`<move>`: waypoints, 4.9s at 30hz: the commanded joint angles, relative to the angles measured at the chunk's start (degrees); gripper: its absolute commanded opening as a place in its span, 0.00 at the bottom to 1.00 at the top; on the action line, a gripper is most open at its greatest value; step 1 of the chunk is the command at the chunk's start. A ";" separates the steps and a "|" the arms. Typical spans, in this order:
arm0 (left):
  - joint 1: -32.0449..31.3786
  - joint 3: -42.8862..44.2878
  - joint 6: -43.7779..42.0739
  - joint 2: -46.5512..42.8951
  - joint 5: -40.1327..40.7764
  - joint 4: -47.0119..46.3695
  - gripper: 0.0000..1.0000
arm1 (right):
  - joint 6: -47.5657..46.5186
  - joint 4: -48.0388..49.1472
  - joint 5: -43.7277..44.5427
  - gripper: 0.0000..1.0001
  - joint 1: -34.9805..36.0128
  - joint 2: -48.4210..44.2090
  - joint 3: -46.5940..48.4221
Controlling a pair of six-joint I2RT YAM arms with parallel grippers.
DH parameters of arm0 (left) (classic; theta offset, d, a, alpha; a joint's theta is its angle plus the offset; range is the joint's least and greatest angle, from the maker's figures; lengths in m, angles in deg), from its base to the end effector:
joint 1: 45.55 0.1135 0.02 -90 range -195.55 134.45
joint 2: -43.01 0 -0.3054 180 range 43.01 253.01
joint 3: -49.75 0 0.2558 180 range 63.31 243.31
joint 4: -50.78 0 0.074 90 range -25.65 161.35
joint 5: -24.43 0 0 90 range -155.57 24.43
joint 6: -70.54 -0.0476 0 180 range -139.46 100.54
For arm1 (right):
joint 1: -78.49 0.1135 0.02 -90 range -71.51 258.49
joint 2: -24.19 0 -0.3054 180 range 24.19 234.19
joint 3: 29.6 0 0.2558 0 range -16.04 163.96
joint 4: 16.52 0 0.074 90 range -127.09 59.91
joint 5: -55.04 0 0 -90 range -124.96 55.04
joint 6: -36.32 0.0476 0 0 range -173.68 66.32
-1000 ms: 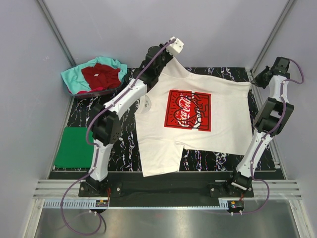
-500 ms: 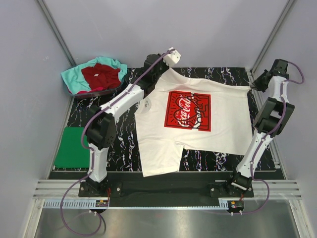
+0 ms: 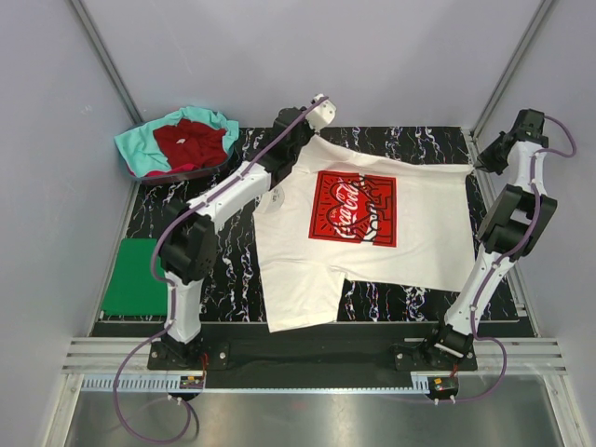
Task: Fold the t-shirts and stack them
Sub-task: Fold the tshirt
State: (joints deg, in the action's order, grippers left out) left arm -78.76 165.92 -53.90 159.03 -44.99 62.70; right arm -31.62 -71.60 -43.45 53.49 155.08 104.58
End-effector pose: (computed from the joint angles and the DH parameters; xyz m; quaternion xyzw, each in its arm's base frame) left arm 0.4491 -0.2740 0.3644 0.3313 0.6969 0.1453 0.6192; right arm 0.5016 -0.2262 0.2639 0.3540 0.8736 0.0615 0.3281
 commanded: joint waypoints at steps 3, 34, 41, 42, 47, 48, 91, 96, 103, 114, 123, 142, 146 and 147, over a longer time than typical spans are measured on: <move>-2.29 -4.95 1.30 -7.39 4.20 0.42 0.00 | -0.35 -1.90 2.60 0.00 -0.93 -5.20 -2.04; -14.77 2.75 37.22 -1.16 40.25 47.07 0.04 | -2.38 -4.27 3.57 0.00 -1.02 -4.15 -5.13; -16.62 5.67 42.61 1.74 38.04 55.26 0.04 | -2.46 -4.36 3.31 0.00 -1.02 -3.01 -4.51; -16.71 5.67 43.48 1.75 37.70 55.61 0.04 | -2.38 -4.45 3.31 0.00 -1.02 -3.10 -4.60; -17.24 3.75 45.60 1.57 36.90 57.20 0.06 | -2.55 -4.36 3.74 0.00 -1.02 -3.27 -5.74; -17.24 3.39 45.68 1.66 37.25 57.20 0.06 | -2.55 -4.54 3.83 0.00 -1.02 -3.36 -5.92; 0.24 -1.19 33.03 -11.54 -1.94 35.33 0.57 | 1.31 -4.10 2.52 0.74 8.02 -13.66 -17.35; 6.57 5.58 33.82 -2.49 -6.68 29.18 0.50 | 2.28 -5.33 -0.38 0.75 9.61 -10.66 -13.66; 11.06 11.21 37.34 8.06 -12.40 21.53 0.43 | 1.84 -6.29 -3.19 0.72 9.61 -6.80 -10.23; 11.76 16.12 41.72 19.66 -7.75 15.88 0.45 | -0.88 -6.91 -1.88 0.67 9.70 -6.52 -10.14; 13.26 20.87 50.34 24.33 -8.18 18.95 0.45 | -2.46 -6.91 -0.56 0.67 9.61 -5.30 -10.93; 16.51 23.96 62.39 28.20 -20.23 24.15 0.29 | -1.50 -5.50 -1.44 0.66 9.52 -3.27 -11.72; 16.95 22.64 61.60 26.97 -17.43 24.15 0.18 | -0.97 -5.07 -1.00 0.66 9.52 -2.31 -12.16; 17.04 22.64 61.25 26.62 -16.72 24.76 0.10 | -0.71 -5.06 -0.39 0.66 9.52 -1.96 -11.64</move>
State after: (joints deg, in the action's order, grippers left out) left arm -62.15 186.75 7.56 187.21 -62.61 88.05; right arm -32.86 -77.90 -44.92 63.00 152.39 92.50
